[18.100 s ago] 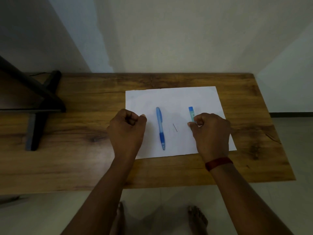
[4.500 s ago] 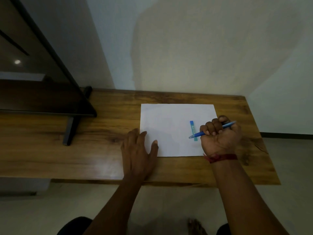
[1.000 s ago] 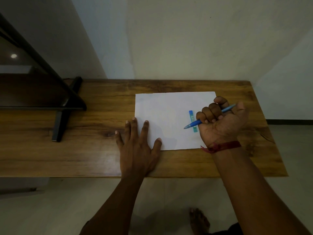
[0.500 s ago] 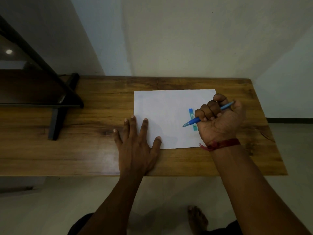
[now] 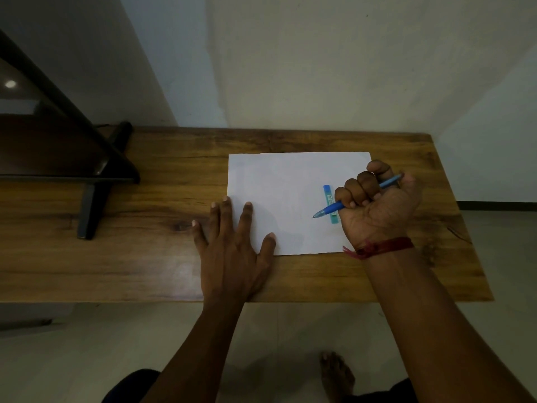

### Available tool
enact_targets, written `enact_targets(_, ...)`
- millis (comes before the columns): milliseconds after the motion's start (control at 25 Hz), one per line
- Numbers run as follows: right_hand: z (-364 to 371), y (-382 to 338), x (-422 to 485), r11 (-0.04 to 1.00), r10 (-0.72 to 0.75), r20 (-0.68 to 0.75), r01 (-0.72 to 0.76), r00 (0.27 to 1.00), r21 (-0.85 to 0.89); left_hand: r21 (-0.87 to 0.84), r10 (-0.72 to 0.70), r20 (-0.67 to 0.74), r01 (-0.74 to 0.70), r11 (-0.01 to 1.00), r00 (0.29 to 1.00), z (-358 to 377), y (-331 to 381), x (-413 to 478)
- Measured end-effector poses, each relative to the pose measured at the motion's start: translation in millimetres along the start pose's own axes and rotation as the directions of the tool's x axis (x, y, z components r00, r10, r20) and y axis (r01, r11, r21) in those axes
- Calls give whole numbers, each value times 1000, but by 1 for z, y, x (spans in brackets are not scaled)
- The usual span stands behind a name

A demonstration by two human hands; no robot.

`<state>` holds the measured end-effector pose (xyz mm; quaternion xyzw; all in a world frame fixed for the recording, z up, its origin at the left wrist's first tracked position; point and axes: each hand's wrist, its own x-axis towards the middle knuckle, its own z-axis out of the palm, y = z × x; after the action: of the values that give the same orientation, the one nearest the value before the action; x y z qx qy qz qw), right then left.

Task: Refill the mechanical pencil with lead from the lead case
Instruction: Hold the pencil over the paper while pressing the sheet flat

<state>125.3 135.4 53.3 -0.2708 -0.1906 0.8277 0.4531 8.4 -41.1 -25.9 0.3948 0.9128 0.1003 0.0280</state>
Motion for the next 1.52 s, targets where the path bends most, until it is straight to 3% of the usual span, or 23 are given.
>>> enact_targets(920, -5, 3, 6, 1000, 19, 26, -19, 999, -2, -93, -55, 27, 58, 994, 998, -9, 14, 18)
enact_targets(1520, -1, 13, 7, 1000, 21, 7, -21, 1000, -1, -75, 19, 111, -10, 997, 994, -15, 9, 24)
